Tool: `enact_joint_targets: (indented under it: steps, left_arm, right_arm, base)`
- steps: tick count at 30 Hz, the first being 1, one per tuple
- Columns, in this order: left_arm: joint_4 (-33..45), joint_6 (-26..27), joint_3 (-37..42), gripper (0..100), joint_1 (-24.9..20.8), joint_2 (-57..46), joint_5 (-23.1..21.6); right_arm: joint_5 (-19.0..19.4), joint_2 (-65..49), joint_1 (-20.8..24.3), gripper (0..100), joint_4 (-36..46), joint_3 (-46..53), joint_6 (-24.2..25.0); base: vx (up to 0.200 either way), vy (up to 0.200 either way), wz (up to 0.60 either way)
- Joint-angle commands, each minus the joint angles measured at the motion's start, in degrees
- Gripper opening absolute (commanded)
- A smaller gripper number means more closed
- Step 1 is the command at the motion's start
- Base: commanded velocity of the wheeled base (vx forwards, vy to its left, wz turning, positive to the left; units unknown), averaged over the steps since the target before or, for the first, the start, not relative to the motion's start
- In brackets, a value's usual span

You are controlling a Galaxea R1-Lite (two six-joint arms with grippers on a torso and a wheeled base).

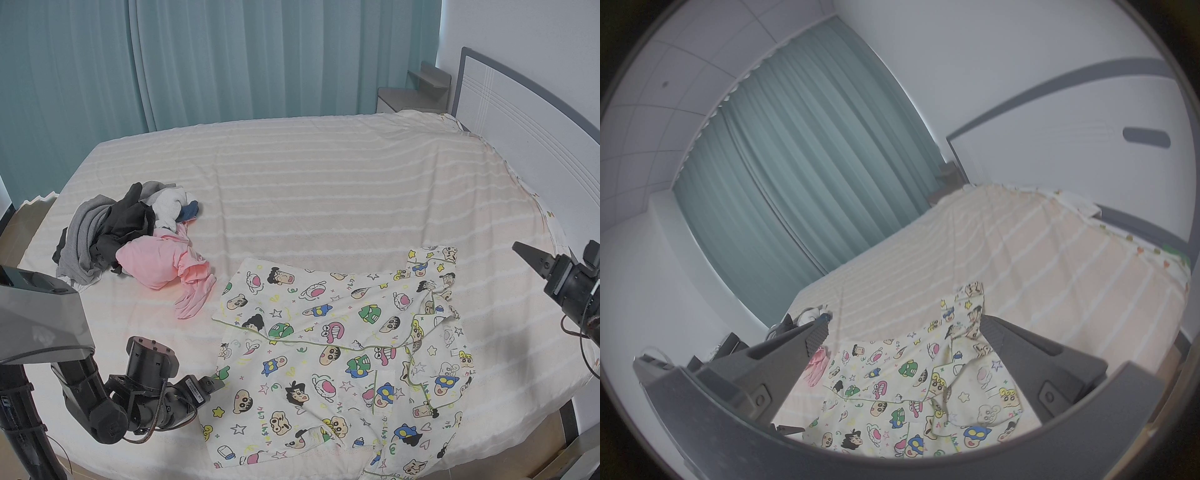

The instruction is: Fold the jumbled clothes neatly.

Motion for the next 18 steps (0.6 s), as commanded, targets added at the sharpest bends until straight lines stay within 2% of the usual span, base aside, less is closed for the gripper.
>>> enact_joint_targets:
  steps: [1, 10, 18]
  left_arm:
    - [-0.99, -1.29, 0.05, 100, 0.04, 3.72, 1.42]
    - [-2.31, -5.60, -3.11, 100, 0.04, 4.60, 1.25]
    - [-2.31, -5.25, -6.27, 100, -0.05, 6.36, 1.60]
  right_arm:
    - [0.09, -11.67, -0.53, 100, 0.94, 3.61, -2.89]
    - [0.45, -17.21, -0.09, 100, 4.55, 3.25, -6.05]
    - [0.80, -17.65, -0.17, 100, 4.46, 3.25, -6.40]
  base:
    - [0.000, 0.000, 0.00]
    - [0.000, 0.000, 0.00]
    - [0.000, 0.000, 0.00]
